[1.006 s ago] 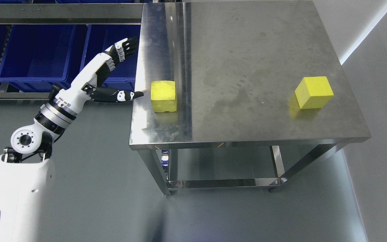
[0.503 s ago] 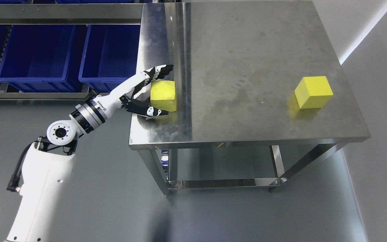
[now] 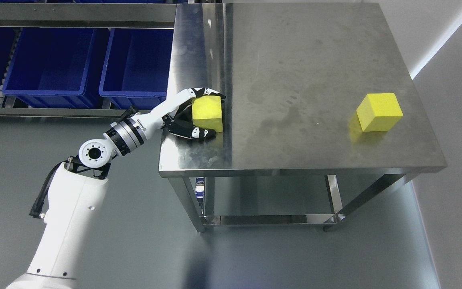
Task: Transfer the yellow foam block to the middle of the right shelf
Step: 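Close the left hand around the yellow foam cube, then lift the yellow cube up off the table with the left hand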
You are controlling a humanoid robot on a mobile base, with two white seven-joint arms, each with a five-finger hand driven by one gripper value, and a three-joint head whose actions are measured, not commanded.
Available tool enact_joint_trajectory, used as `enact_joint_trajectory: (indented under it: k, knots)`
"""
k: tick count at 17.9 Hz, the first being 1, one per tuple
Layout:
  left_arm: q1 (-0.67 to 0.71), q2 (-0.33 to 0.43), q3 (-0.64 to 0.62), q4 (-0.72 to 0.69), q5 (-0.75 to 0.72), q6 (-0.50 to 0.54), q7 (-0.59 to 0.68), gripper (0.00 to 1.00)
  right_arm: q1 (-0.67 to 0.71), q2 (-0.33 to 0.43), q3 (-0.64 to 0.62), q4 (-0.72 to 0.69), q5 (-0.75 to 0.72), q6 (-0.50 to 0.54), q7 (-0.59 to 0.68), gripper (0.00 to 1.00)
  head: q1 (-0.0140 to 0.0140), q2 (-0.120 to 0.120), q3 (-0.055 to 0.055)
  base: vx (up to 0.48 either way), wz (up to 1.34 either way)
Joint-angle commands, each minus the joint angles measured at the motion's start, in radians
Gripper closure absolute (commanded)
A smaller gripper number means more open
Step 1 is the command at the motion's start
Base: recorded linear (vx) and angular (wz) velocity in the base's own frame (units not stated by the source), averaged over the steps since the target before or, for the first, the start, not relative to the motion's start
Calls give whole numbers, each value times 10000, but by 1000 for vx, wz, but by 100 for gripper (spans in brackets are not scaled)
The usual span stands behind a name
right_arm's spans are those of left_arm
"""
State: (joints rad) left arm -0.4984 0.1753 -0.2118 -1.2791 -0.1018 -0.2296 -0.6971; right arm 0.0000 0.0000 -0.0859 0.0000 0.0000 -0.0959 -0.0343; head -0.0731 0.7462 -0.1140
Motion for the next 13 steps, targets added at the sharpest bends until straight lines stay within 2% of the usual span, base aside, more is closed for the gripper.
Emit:
enact_joint_trajectory:
  k: [1,4,6,7,9,11,13]
  knots:
    - [-246,-1487,1101,596,127,-708,-24,54,15,-175,0,-175,46,8,6,0,0,0,0,-5,60]
    - [-767,-1578,2285,244,1273,-833,205,54,15,-175,0,-175,31,8,6,0,0,0,0,-5,63]
    - [-876,-1578,2394,-62,3004,-1108,968,55,15,-175,0,-175,46,8,6,0,0,0,0,-3,37]
    - [-861,-1578,2470,-201,3574,-1398,1854,56,15,-175,0,-175,31,8,6,0,0,0,0,3,45]
    - [-861,-1578,2593,-248,3626,-2255,3754,55,15,-175,0,-175,31,8,6,0,0,0,0,-1,88]
    - [-785,-1578,2700,-401,3626,-2475,5352,55,15,-175,0,-175,31,8,6,0,0,0,0,-8,205]
    - [-540,-1578,3189,-493,3626,-2460,5881,55,15,-175,0,-175,31,8,6,0,0,0,0,-12,388]
